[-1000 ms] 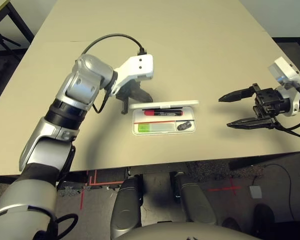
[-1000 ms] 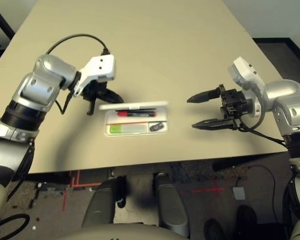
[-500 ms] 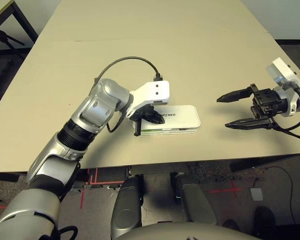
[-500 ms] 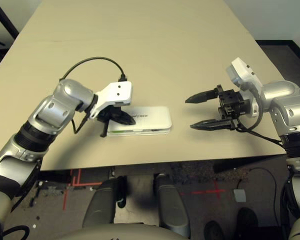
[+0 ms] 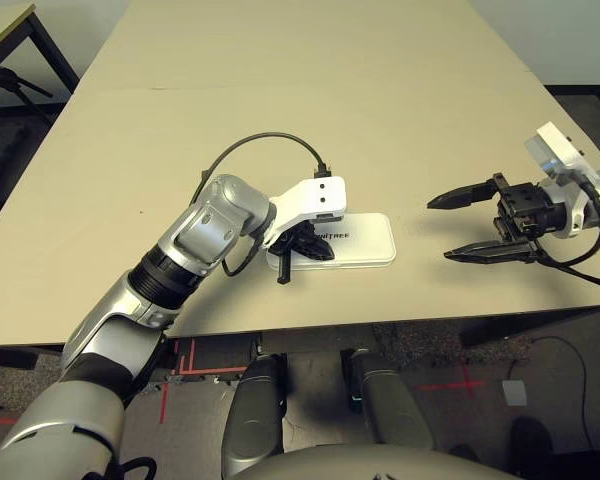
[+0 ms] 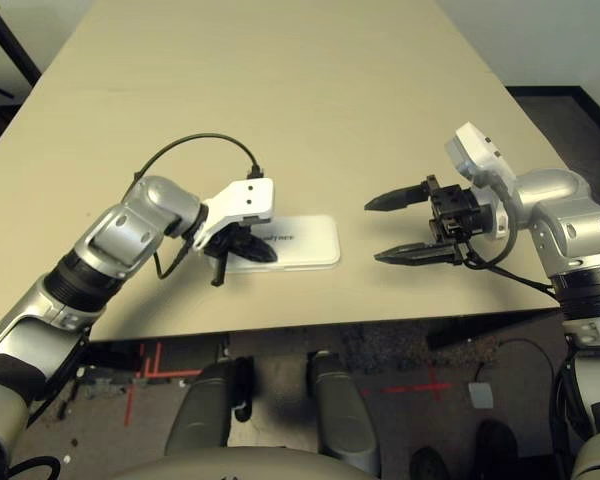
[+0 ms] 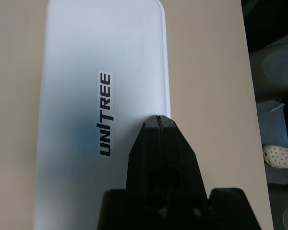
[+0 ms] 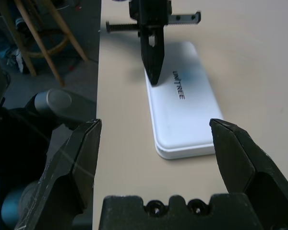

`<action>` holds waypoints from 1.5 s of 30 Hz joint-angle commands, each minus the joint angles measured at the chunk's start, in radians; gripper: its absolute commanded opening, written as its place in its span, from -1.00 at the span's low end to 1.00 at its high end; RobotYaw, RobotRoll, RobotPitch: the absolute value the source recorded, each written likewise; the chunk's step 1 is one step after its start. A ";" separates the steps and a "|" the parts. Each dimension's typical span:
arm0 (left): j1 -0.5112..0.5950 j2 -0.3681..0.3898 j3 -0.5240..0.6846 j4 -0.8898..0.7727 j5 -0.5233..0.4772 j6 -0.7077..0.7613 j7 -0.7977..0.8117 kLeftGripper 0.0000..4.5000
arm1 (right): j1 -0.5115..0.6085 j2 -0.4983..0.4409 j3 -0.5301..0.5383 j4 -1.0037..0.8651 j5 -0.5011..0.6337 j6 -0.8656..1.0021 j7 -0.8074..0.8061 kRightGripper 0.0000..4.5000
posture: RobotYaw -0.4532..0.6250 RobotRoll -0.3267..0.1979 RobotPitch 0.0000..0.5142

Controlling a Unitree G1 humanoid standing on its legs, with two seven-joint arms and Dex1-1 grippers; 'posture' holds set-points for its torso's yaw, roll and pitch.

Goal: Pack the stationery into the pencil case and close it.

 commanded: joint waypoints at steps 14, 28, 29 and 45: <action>0.092 -0.009 0.403 0.035 -0.141 0.018 0.289 0.96 | 0.012 0.173 -0.107 -0.036 -0.112 0.067 -0.389 1.00 | -0.24 0.25 -0.31; 0.251 -0.132 0.918 0.171 -0.140 -0.487 0.945 0.98 | -0.076 0.397 -0.364 0.175 -0.214 -0.062 -1.087 1.00 | -0.22 0.25 -0.35; 0.259 -0.136 0.932 0.177 -0.134 -0.527 0.980 0.98 | -0.082 0.403 -0.378 0.200 -0.225 -0.089 -1.125 1.00 | -0.22 0.25 -0.36; 0.348 -0.217 0.948 0.233 -0.122 -0.706 1.270 0.98 | -0.067 0.417 -0.478 0.463 -0.312 -0.401 -1.416 1.00 | -0.27 0.25 -0.44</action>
